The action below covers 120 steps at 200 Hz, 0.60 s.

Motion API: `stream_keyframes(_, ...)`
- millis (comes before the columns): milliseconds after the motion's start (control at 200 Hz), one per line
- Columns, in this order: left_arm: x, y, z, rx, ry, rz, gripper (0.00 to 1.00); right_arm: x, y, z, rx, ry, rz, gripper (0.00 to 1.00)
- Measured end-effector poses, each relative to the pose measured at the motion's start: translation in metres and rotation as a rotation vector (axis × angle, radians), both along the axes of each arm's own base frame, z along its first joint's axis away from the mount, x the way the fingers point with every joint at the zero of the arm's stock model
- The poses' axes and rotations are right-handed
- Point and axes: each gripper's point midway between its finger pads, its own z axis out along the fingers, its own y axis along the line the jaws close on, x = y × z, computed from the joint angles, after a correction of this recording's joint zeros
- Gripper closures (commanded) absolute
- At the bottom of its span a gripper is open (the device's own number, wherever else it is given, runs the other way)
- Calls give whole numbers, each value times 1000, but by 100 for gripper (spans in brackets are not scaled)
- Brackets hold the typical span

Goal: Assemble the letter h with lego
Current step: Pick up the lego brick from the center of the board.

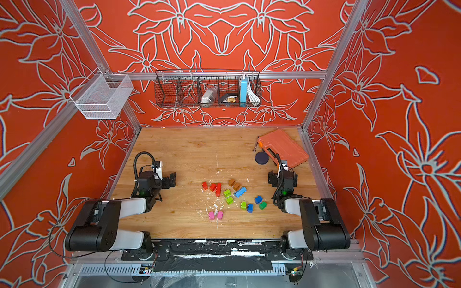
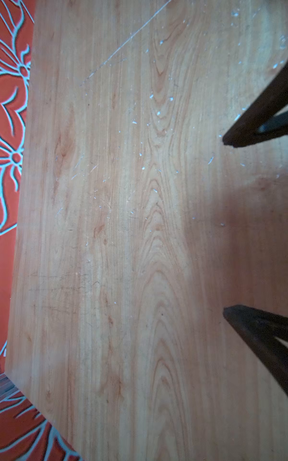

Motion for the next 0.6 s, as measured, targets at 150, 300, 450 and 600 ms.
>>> stream_keyframes(150,2,0,3,-3,-15,1,1,2,-2,4,-8,-17,-7,2)
stream_keyframes(300,3,0,5,-5,-23,0,1,5,-3,9,-12,-32,-13,2)
stream_keyframes(450,3,0,5,-7,-26,0,1,6,-4,11,-16,-41,-18,2)
stream_keyframes(600,4,0,7,-7,-29,0,1,7,-4,12,-18,-43,-19,2)
